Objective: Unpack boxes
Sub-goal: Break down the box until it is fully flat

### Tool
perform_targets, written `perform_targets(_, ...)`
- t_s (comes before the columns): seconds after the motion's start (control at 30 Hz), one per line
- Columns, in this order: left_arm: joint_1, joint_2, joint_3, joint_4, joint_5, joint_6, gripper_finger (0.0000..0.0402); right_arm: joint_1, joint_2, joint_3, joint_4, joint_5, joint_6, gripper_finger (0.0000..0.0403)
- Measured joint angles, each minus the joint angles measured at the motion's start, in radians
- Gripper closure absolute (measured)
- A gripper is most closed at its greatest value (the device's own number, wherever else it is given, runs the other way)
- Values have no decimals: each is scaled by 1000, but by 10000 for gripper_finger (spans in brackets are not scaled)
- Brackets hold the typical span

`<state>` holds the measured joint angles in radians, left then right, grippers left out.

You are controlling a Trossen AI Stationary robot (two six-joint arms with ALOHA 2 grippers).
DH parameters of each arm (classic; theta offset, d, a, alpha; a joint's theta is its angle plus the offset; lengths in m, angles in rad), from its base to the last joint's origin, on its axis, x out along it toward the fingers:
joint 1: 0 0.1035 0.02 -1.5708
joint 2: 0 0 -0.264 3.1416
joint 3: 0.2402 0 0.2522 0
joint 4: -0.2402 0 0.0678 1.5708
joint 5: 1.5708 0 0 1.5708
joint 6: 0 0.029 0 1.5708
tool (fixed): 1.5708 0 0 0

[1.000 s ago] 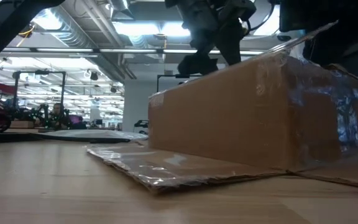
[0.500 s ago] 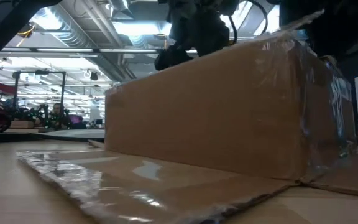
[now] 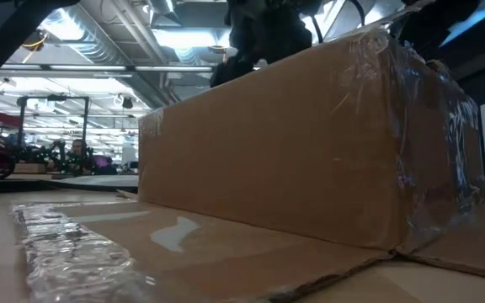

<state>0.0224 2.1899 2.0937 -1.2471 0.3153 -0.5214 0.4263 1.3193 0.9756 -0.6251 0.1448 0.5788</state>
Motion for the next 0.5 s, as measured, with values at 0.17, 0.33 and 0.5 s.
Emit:
perform_targets(0.17,-4,0,0,-1,0,1,190,-1,20,0,20,-89,-106,399)
perform_targets(0.33,-14,0,0,-10,0,2,190,-2,83,0,29,-135,-205,402)
perform_targets(0.5,-24,0,0,-33,1,1,190,-2,139,0,28,-138,-214,403)
